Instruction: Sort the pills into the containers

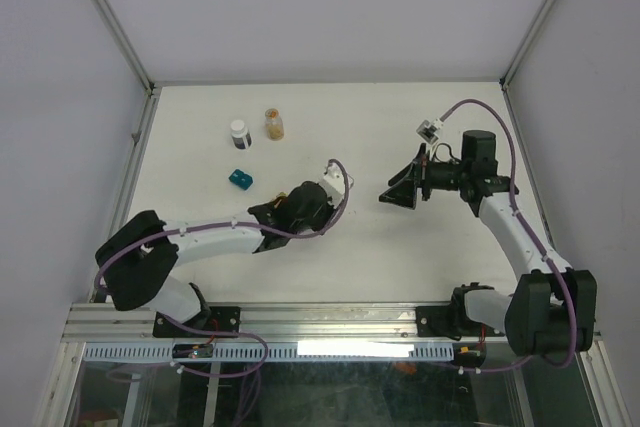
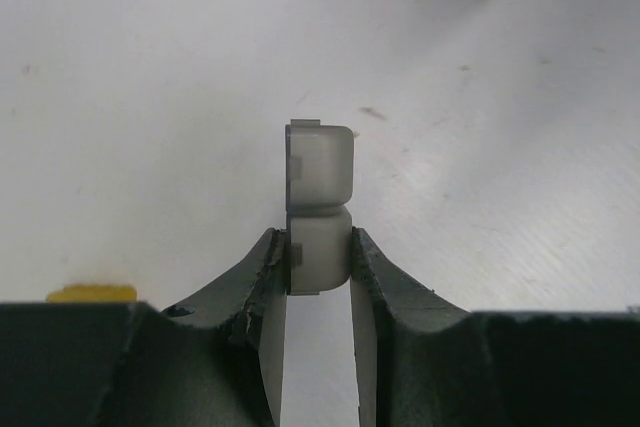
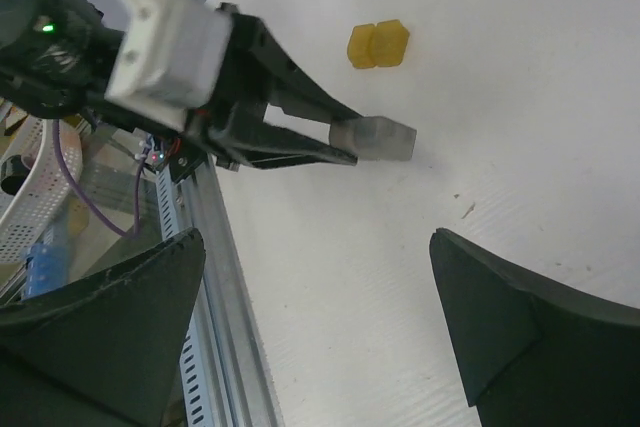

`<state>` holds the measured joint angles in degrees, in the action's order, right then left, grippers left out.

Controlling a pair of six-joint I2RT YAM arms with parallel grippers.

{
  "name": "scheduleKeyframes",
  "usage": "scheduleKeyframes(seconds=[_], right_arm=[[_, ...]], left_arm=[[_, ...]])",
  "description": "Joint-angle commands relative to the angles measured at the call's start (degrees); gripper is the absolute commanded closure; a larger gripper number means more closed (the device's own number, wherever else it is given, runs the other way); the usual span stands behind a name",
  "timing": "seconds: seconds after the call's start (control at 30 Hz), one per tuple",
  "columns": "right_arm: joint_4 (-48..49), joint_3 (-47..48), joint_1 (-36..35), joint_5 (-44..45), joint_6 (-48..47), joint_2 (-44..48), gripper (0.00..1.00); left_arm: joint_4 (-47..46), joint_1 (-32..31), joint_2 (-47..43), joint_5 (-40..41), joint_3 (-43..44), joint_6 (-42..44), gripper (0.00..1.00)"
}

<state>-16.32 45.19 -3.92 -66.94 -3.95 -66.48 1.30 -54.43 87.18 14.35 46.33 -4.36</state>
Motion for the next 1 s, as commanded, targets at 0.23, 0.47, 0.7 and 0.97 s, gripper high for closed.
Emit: scheduleKeyframes(seconds=[0.23, 0.47, 0.7, 0.97], right_arm=[[5.03, -0.78, -3.50, -4.99, 5.40, -1.78, 0.02], [6.38, -1.08, -7.22, -4.81, 8.60, -2.14, 0.02], [6.70, -1.60, -9.96, -0.26, 7.90, -1.83, 0.04], [5.37, -1.82, -11.49, 1.18, 4.69, -1.46, 0.12]], left_arm=[[-38.86, -7.98, -13.59, -14.86, -15.91, 42.69, 1.00], [-41.03, -9.28, -11.89, -12.82, -14.71, 49.08, 1.00], [-41.03, -11.25, -9.77, -9.21, -12.91, 51.25, 1.00], [-41.03, -12.09, -8.41, -7.49, -11.81, 51.21, 1.00]])
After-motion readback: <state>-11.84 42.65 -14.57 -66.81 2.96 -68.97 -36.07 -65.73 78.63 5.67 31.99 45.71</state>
